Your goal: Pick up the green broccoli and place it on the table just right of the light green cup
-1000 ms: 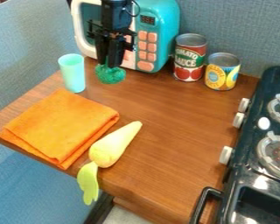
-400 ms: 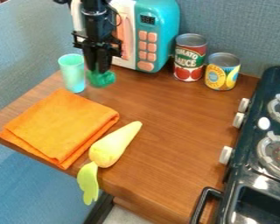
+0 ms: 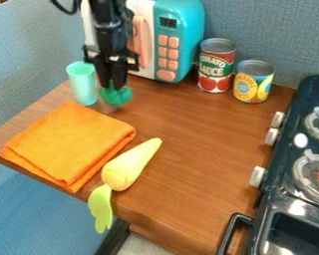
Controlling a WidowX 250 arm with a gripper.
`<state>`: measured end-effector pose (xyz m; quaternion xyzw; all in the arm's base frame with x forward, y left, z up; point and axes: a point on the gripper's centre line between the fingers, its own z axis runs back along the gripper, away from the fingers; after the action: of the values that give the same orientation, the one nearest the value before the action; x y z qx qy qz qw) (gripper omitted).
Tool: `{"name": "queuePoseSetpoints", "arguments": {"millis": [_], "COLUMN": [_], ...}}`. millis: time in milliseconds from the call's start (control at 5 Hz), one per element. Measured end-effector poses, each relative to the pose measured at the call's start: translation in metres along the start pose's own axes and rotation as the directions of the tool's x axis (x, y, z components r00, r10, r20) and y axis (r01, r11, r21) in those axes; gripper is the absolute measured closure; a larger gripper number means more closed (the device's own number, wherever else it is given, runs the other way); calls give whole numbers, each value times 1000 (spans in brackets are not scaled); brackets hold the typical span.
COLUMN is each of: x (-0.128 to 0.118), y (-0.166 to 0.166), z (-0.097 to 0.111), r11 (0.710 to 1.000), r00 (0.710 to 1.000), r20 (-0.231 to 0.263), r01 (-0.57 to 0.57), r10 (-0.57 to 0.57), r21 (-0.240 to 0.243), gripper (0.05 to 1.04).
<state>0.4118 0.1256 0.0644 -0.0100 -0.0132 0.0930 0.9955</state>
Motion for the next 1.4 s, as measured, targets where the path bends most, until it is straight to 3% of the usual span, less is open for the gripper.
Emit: {"name": "queuePoseSetpoints", "arguments": {"millis": [600,1000,1200,1400], "x": [12,3,1,-8], "y": [-3,-20,-27,-44], "z": [-10,-11,18,26], "r11": [999,999,1000,999], "r00": [999,999,999,998], "r20": [-28,-16,38,61], "r01": [-39,-45,-23,20], "r10": [39,45,23,-21], "r21": [3,-3,9,26], "gripper": [701,118,77,80]}}
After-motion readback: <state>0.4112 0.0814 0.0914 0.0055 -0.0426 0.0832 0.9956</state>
